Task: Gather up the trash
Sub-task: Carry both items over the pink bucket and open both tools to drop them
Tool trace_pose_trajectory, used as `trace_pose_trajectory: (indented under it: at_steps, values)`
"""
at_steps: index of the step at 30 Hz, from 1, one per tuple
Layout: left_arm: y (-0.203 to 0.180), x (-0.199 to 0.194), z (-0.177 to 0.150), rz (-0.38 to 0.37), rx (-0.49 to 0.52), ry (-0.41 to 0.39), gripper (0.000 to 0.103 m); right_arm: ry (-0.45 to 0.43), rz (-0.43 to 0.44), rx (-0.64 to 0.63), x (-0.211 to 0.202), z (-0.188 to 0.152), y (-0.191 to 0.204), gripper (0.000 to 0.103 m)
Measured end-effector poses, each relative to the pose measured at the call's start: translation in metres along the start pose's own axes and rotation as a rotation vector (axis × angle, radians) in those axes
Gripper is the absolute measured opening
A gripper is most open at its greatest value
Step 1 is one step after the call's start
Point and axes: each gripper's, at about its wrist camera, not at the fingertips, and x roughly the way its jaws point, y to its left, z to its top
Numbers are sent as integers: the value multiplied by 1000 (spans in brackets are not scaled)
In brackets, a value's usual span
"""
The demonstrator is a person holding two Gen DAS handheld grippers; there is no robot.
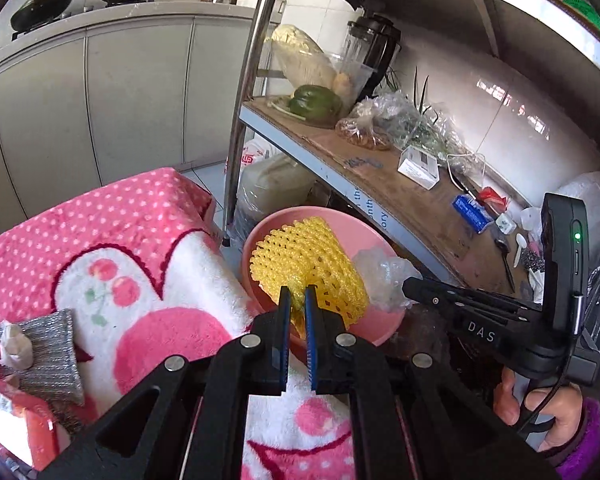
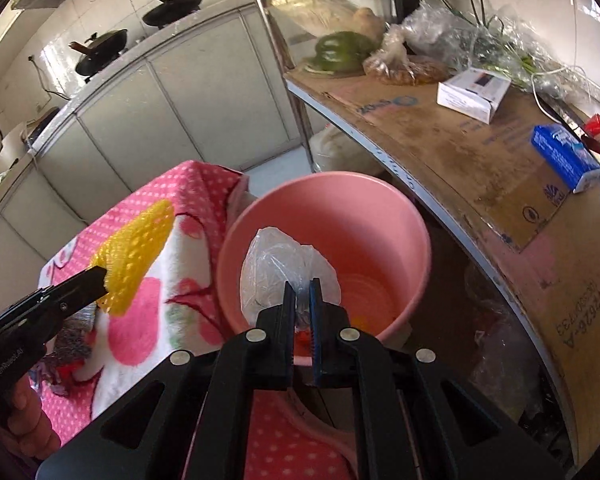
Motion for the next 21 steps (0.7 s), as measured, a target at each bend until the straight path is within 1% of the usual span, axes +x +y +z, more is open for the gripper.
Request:
trace_pose_trajectory:
  at_steps: [6,10,14,18,21]
  values:
    - [2,54,-2,-1,-35,96,6,35,-46,-1,25,-3,-8,7]
    - [2,78,-5,6,-42,141,6,61,-54,6,41,-5,-13,7]
    - [2,91,-7,7,-50,163,7,85,-40,19,53,-6,-15,7]
    - [2,100,-10,8,-61,183,9,109,-52,21,63,-9,-19,7]
    - [3,103,-11,4,-82,191,10,124,-50,36,67,-10,-21,10]
